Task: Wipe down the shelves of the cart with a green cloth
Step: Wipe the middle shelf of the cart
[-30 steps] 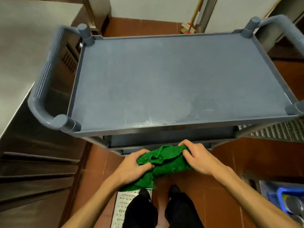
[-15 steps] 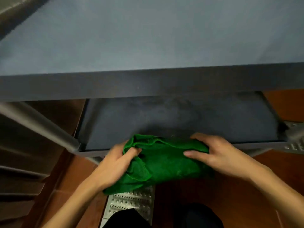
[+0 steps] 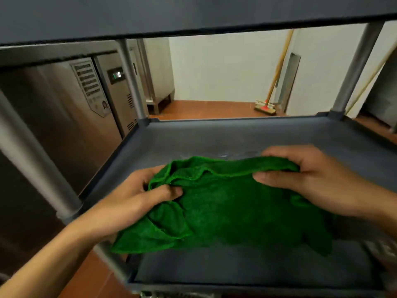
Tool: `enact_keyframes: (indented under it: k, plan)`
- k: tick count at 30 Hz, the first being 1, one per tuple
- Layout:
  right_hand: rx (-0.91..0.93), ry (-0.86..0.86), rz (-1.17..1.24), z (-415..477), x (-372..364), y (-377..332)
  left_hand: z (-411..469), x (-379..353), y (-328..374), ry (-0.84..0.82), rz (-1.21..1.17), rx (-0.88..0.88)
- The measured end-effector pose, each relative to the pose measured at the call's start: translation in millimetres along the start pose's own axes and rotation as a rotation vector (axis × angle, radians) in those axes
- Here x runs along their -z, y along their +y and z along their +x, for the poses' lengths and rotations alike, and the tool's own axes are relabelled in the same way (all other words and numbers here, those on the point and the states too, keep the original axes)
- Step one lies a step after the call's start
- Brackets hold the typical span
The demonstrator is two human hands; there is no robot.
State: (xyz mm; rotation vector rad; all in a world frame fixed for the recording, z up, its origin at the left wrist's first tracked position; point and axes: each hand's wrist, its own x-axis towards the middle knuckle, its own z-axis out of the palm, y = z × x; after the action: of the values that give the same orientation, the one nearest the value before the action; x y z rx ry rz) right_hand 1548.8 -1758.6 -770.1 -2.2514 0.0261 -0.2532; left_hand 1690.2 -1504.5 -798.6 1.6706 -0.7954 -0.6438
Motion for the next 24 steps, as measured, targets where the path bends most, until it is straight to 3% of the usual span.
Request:
enact_keyframes:
  k: [6, 14, 17, 21, 24]
  plan:
    - [-0.042, -0.114, 0.047, 37.0, 19.3, 0.7, 25.7, 29.3, 9.0, 0.01, 0.067, 0.041]
    - [-0.017, -0.012, 0.033, 120.1, 40.7, -10.0, 70.6, 103.1, 36.6, 0.086, 0.361, -0.012]
    - [0.017, 0.053, -0.085, 135.0, 36.9, -4.1, 84.9, 111.8, 22.3, 0.106, 0.189, 0.048]
    - [0.045, -0.009, -0.131, 138.2, 20.3, 11.7, 96.1, 113.5, 4.9, 0.115, -0.044, 0.156]
    - [0.059, 0.001, -0.197, 139.8, 11.4, 19.5, 95.8, 114.7, -3.3, 0.121, 0.085, 0.202]
